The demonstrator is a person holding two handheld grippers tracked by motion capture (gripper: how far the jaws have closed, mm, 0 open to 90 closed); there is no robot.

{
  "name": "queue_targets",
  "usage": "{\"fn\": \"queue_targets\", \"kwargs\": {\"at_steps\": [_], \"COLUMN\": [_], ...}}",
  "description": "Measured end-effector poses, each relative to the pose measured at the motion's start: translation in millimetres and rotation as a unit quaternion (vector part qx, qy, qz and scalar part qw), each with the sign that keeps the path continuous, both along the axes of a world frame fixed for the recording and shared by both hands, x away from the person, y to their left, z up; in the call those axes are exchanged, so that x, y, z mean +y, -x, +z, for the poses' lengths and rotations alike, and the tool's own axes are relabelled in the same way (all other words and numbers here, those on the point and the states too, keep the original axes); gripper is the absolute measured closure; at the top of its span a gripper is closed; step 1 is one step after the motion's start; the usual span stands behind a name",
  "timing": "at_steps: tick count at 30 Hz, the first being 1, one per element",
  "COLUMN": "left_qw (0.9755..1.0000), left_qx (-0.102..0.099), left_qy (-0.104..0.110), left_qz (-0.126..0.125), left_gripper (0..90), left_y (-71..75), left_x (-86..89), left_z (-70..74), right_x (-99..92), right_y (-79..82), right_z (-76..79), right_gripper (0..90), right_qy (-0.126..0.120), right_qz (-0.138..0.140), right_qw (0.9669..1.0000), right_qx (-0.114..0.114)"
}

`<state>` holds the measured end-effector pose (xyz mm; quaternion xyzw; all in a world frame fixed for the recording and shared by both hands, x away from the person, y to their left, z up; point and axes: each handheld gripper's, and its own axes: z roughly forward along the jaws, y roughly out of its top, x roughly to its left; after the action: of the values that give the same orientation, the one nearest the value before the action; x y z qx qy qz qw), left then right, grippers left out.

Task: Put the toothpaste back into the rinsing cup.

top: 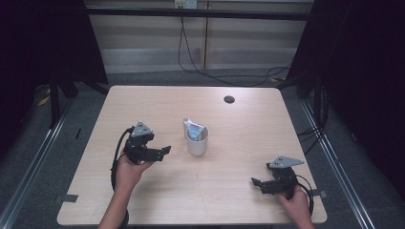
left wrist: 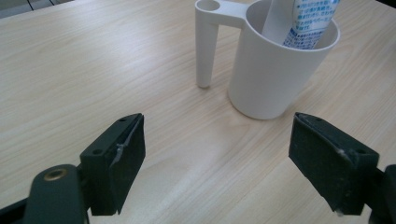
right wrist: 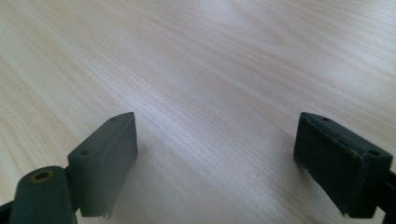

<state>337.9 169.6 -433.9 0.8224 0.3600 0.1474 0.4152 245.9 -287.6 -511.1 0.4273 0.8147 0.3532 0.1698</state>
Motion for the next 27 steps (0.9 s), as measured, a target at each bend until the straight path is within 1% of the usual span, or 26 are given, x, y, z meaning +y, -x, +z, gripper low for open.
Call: {"fn": "queue_targets", "kwargs": {"at_steps": [1,2,3,7,8,11,13,14,17,18,19,20,21,23,27], "left_qw": [1.0000,1.0000,1.0000,0.9999,0.9999,0.9999,0.9998,0.9997,0.9997,0.9995,0.9995,0.9994,0.9994,0.9994,0.9992], "left_qx": [0.000,0.001,0.000,-0.001,0.001,0.003,0.001,0.003,0.004,0.004,0.004,0.008,0.008,0.011,0.014], "left_qy": [-0.001,0.004,-0.006,-0.011,-0.015,-0.014,-0.019,-0.022,-0.024,-0.030,-0.030,-0.032,-0.032,-0.033,-0.037], "left_qz": [0.000,0.007,-0.001,-0.003,-0.002,0.000,0.000,-0.002,-0.002,-0.003,-0.003,0.000,0.000,0.003,0.007], "left_gripper": [18.7,18.7,18.8,18.7,18.7,18.8,18.8,18.8,18.6,18.6,18.6,18.6,18.6,18.6,18.6], "left_y": [0.2,0.8,0.4,2.0,3.1,3.8,4.2,5.4,6.3,6.9,6.9,7.8,7.8,9.3,10.8], "left_x": [1.2,1.5,3.9,7.9,9.9,11.6,13.9,14.9,16.1,18.7,18.7,20.4,20.4,23.6,26.8], "left_z": [-1.1,-2.6,-3.1,-7.4,-9.4,-11.8,-13.4,-15.5,-17.9,-20.1,-20.1,-23.5,-23.5,-28.0,-31.8], "right_x": [-0.1,0.0,0.0,0.0,0.0,0.0,-0.1,0.0,0.0,0.0,0.0,0.0,0.0,0.0,0.0], "right_y": [0.0,0.0,0.0,0.0,0.0,0.0,0.0,0.0,0.0,0.0,0.0,0.0,0.0,0.0,0.0], "right_z": [0.0,0.0,0.0,0.0,0.0,0.0,0.0,0.0,0.0,0.0,0.0,0.0,0.0,0.0,0.0], "right_gripper": [13.1,13.1,13.1,13.1,13.1,13.1,13.1,13.1,13.1,13.1,13.1,13.1,13.1,13.1,13.1], "right_qy": [0.000,0.000,0.000,0.000,0.000,0.000,0.000,0.000,0.000,0.000,0.000,0.000,0.000,0.000,0.000], "right_qz": [0.000,0.000,0.000,0.000,0.000,0.000,0.000,0.000,0.000,0.000,0.000,0.000,0.000,0.000,0.000], "right_qw": [1.0000,1.0000,1.0000,1.0000,1.0000,1.0000,1.0000,1.0000,1.0000,1.0000,1.0000,1.0000,1.0000,1.0000,1.0000], "right_qx": [0.000,0.000,0.000,0.000,0.000,0.000,0.000,0.000,0.000,0.000,0.000,0.000,0.000,0.000,0.000]}}
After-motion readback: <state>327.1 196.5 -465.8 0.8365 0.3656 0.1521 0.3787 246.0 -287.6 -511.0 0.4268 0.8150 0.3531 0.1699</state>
